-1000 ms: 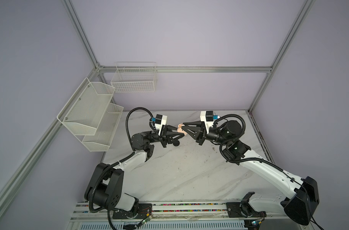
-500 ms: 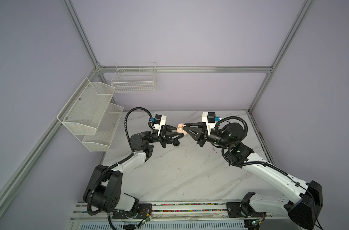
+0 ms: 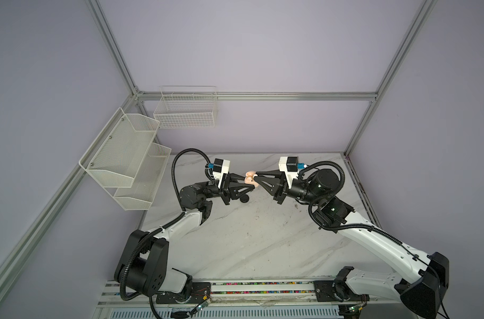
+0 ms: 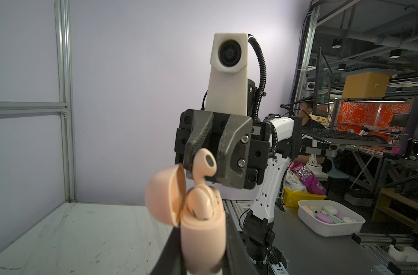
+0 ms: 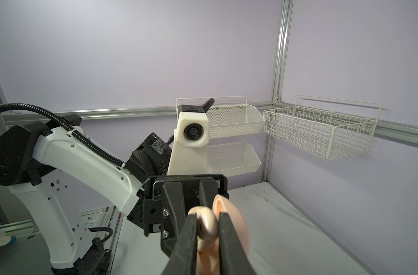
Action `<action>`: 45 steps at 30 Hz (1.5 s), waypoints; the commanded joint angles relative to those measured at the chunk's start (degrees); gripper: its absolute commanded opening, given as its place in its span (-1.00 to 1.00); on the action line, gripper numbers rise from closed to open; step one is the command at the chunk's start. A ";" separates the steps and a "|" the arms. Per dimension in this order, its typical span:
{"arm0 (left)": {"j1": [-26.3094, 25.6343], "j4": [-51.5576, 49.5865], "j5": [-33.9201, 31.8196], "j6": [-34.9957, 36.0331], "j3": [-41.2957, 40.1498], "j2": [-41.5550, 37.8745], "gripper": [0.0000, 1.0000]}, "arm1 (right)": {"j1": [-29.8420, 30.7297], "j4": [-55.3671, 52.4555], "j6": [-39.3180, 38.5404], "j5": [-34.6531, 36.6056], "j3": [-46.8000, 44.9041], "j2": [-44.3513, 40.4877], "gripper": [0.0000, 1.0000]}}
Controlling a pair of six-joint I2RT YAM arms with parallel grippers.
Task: Insert wireless bluetooth earbuds into charging case
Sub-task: Insert the wireless bluetooth earbud into the charging case.
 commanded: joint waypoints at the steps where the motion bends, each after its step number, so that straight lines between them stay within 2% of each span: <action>1: 0.19 4.17 -2.42 1.04 1.47 -1.62 -1.00 | 0.57 -5.34 -2.45 -0.79 1.56 0.35 -0.49; 12: 0.15 4.14 -2.65 1.17 1.12 -1.45 -1.00 | 0.55 -9.60 -3.81 -0.77 7.00 1.99 -0.28; 19: 0.15 4.17 -3.26 1.56 0.16 -1.99 -1.00 | 0.57 -12.23 -3.58 0.47 10.46 4.82 -0.58; 25: 0.15 4.10 -3.44 1.56 -0.52 -2.23 -1.00 | 0.56 -11.99 -2.70 0.42 11.37 5.72 -0.59; 29: 0.15 4.15 -3.37 1.65 -0.74 -2.33 -1.00 | 0.52 -13.38 -1.93 -0.94 13.92 5.71 -0.39; 35: 0.28 4.09 -3.24 1.99 -1.14 -2.14 -1.00 | 0.56 -21.51 -4.07 -0.54 20.14 5.50 -0.01; 39: 0.32 4.10 -2.52 2.36 -1.21 -1.93 -1.00 | -1.24 -27.80 1.38 5.65 22.05 4.15 0.18; 41: 0.27 4.03 -1.55 2.08 -1.30 -1.80 -1.00 | -5.90 -30.60 8.27 1.32 22.86 4.89 0.26; 43: 0.32 3.66 0.52 2.43 -1.14 -1.41 -1.00 | -9.67 -34.34 15.56 -9.48 25.47 8.23 0.53; 44: 0.32 3.62 1.06 2.48 -1.27 -1.27 -1.00 | -9.71 -37.11 16.30 -12.07 27.23 9.38 0.65; 45: 0.30 3.36 1.56 2.63 -1.49 -1.23 -1.00 | -9.67 -39.69 16.12 -13.54 28.44 9.45 0.67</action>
